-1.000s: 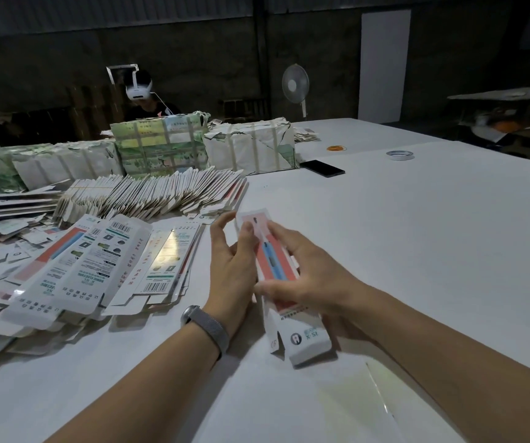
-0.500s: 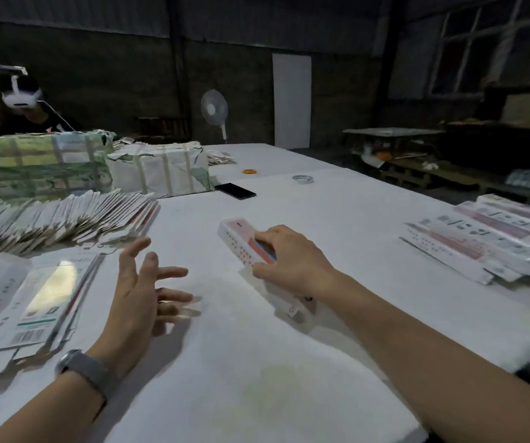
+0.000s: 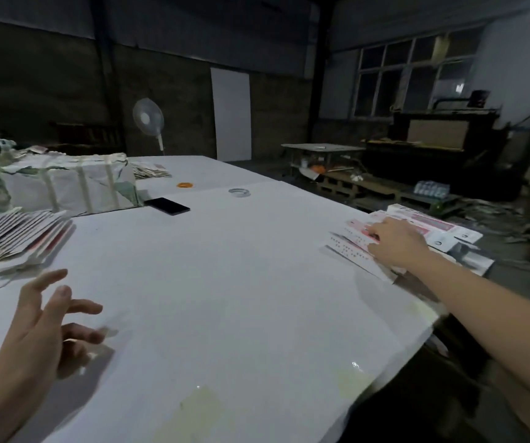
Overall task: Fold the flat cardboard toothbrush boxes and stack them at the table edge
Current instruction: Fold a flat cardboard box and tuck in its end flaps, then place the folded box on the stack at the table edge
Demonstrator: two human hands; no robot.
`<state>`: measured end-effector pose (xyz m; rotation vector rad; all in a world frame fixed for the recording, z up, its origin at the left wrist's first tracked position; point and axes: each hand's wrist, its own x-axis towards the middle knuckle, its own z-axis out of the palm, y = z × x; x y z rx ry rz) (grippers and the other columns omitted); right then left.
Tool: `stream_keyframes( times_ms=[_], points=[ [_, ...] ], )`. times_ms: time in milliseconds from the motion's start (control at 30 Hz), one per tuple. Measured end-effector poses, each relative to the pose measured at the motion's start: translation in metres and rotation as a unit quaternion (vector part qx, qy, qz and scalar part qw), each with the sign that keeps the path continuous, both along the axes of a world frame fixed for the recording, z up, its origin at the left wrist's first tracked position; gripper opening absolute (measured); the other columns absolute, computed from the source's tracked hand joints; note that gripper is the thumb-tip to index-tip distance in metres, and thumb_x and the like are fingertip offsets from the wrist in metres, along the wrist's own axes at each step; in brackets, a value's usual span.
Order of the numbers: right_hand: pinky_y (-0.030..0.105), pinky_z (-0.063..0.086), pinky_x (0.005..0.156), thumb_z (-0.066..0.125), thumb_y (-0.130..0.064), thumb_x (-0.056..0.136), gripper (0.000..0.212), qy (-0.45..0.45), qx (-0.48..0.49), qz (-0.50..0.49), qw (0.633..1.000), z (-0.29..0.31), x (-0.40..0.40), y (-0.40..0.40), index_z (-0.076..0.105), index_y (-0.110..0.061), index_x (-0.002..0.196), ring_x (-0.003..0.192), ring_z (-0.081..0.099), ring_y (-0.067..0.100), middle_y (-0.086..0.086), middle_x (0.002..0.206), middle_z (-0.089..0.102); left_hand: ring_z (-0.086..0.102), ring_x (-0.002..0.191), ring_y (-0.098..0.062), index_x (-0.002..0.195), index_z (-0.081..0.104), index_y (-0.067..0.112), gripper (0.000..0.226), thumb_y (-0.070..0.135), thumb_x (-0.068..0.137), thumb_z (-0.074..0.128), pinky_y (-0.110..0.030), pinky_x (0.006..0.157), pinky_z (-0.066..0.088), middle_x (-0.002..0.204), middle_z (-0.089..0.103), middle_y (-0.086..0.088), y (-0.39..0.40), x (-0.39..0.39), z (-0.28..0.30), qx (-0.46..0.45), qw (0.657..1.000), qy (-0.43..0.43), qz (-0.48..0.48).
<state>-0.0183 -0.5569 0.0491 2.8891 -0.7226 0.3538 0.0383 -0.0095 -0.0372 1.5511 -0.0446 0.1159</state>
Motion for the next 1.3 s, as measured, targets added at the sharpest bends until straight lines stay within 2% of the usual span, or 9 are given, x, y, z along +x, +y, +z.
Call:
stream_keyframes(
  times_ms=[133,367,733,900,967,1033,1133,1200,1300],
  points=[
    [0.043,0.035,0.102,0.054,-0.031,0.093,0.041,-0.011,-0.06,-0.061,0.996,-0.011,0.005,-0.013,0.056,-0.032,0.133,0.127,0.039,0.027,0.0,0.136,0.048,0.061,0.044,-0.015,0.124,0.055,0.034,0.025,0.039,0.11,0.035,-0.028,0.045,0.047,0.096,0.065,-0.012,-0.007,-0.012,0.012,-0.005,0.999,-0.052,-0.002],
    [0.041,0.035,0.103,0.055,-0.034,0.092,0.03,-0.091,0.041,0.146,0.984,-0.014,0.026,0.081,0.062,-0.03,0.121,0.126,0.042,0.024,-0.002,0.137,0.05,0.06,0.045,-0.014,0.101,0.066,0.037,0.028,0.037,0.109,0.039,-0.025,0.045,0.046,0.086,0.069,0.001,-0.01,-0.022,0.015,0.014,0.999,-0.042,0.009],
    [0.034,0.047,0.094,0.06,-0.031,0.088,0.024,-0.067,0.37,0.405,0.833,-0.036,0.05,0.345,0.068,-0.029,0.111,0.103,0.057,0.014,-0.009,0.112,0.062,0.058,0.051,-0.02,0.098,0.067,0.02,0.023,0.003,0.101,0.051,-0.025,0.042,0.041,0.082,0.064,-0.008,-0.017,-0.032,0.022,0.042,0.998,-0.044,0.018],
    [0.032,0.044,0.092,0.056,-0.027,0.092,0.027,-0.078,0.255,0.495,0.827,-0.067,0.048,0.391,0.065,-0.025,0.117,0.111,0.051,0.015,-0.006,0.115,0.062,0.067,0.06,-0.017,0.096,0.064,0.029,0.023,0.008,0.095,0.053,-0.03,0.052,0.051,0.078,0.069,0.0,-0.007,-0.034,0.02,0.139,0.985,-0.089,0.054],
    [0.032,0.045,0.089,0.057,-0.025,0.09,0.024,-0.091,0.259,0.528,0.804,-0.073,0.049,0.39,0.067,-0.024,0.112,0.106,0.05,0.013,-0.007,0.11,0.064,0.067,0.075,-0.012,0.099,0.062,0.034,0.018,0.024,0.088,0.051,-0.032,0.064,0.052,0.079,0.069,0.01,0.007,-0.032,0.019,0.297,0.936,-0.154,0.115],
    [0.034,0.045,0.09,0.059,-0.021,0.089,0.021,-0.095,0.288,0.534,0.789,-0.074,0.052,0.386,0.069,-0.023,0.107,0.103,0.051,0.012,-0.008,0.106,0.065,0.062,0.099,-0.021,0.115,0.06,0.031,0.029,0.031,0.086,0.051,-0.039,0.079,0.049,0.1,0.069,0.01,0.021,-0.025,0.021,0.502,0.825,-0.19,0.179],
    [0.033,0.045,0.091,0.059,-0.021,0.09,0.018,-0.099,0.339,0.514,0.781,-0.074,0.055,0.382,0.07,-0.025,0.103,0.1,0.05,0.009,-0.013,0.099,0.062,0.031,0.141,-0.036,0.14,0.037,0.035,0.048,0.043,0.094,0.049,-0.055,0.107,0.032,0.147,0.044,0.0,0.042,-0.017,0.026,0.669,0.718,-0.022,0.192],
    [0.033,0.046,0.09,0.058,-0.021,0.09,0.017,-0.089,0.34,0.521,0.778,-0.074,0.054,0.383,0.069,-0.027,0.102,0.099,0.049,0.007,-0.014,0.099,0.062,0.02,0.146,-0.046,0.146,0.025,0.035,0.052,0.045,0.098,0.042,-0.063,0.111,0.024,0.156,0.031,-0.005,0.058,-0.014,0.028,0.69,0.697,0.085,0.178],
    [0.032,0.045,0.09,0.058,-0.021,0.091,0.017,-0.08,0.339,0.53,0.774,-0.075,0.054,0.385,0.07,-0.027,0.102,0.099,0.049,0.007,-0.014,0.1,0.063,0.047,0.128,-0.044,0.142,0.029,0.03,0.043,0.042,0.102,0.037,-0.059,0.105,0.034,0.141,0.044,-0.007,0.073,-0.014,0.031,0.679,0.703,0.105,0.183]
  ],
)
